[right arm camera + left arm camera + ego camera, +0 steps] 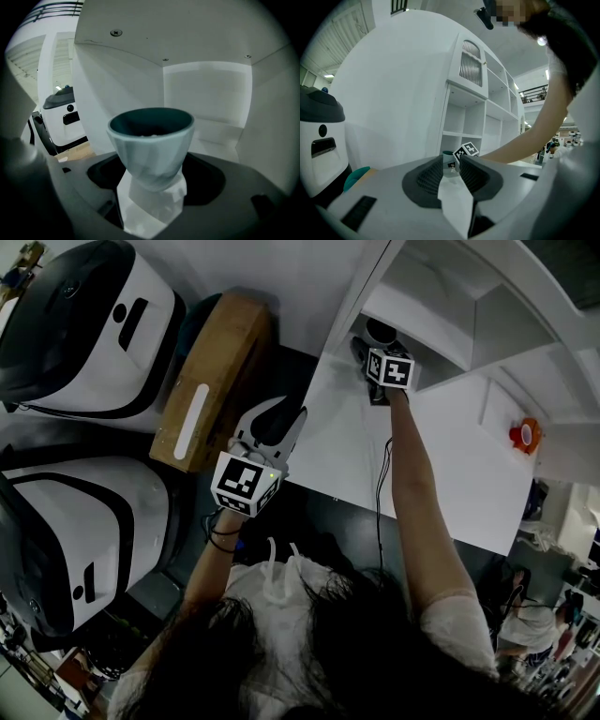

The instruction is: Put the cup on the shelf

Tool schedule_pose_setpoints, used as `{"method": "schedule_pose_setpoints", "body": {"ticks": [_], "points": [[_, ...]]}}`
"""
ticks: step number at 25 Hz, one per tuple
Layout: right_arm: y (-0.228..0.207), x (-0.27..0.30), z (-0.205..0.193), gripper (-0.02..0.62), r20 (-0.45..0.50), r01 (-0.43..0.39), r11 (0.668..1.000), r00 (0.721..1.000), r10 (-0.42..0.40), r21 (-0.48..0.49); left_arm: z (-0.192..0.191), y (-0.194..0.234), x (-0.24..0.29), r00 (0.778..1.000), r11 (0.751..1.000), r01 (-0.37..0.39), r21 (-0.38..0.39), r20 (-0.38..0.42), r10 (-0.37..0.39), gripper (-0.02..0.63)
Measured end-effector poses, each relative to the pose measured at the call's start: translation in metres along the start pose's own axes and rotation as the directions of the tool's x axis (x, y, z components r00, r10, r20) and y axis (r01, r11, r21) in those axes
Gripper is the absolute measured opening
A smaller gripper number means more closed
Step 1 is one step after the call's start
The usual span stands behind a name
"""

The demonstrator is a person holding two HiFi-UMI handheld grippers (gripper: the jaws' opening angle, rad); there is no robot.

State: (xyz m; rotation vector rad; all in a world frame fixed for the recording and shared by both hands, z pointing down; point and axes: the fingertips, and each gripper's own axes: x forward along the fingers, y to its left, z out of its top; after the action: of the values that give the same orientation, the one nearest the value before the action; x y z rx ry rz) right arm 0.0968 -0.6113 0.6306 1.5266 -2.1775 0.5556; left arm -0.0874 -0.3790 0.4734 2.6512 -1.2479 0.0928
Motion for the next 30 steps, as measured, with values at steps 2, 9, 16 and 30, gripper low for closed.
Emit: {"method": "schedule_pose_setpoints", "body": {"ticks": [2, 9, 16, 30], "points": [[-0.001, 0.001, -0.011, 0.348, -0.029, 0.003, 1.0, 1.0, -0.002, 0.013, 0.0, 0.002, -0.002, 1.0, 1.0, -0.001, 0.002, 0.0, 0.001, 0.12], [-0.007, -0.011, -0.032, 0.347, -0.071, 0.034, 0.996, 0.997, -0.028, 0.078, -0.002, 0.006, -0.006, 1.0, 1.0, 0.001, -0.012, -0.004, -0.001, 0.121], [0.012, -0.055, -0.015, 0.347, 0.027, -0.012, 0.999, 1.0, 0.01, 0.05, 0.008, -0.001, -0.004, 0.999, 0.999, 0.045, -0.007, 0.005, -0.045, 0.121], [0.084, -0.209, 0.014, 0.344, 0.289, -0.137, 0.989, 0.95, 0.114, 0.06, 0.013, -0.041, 0.002, 0.979, 0.977, 0.2, 0.074, -0.051, -0.197, 0.121]]}}
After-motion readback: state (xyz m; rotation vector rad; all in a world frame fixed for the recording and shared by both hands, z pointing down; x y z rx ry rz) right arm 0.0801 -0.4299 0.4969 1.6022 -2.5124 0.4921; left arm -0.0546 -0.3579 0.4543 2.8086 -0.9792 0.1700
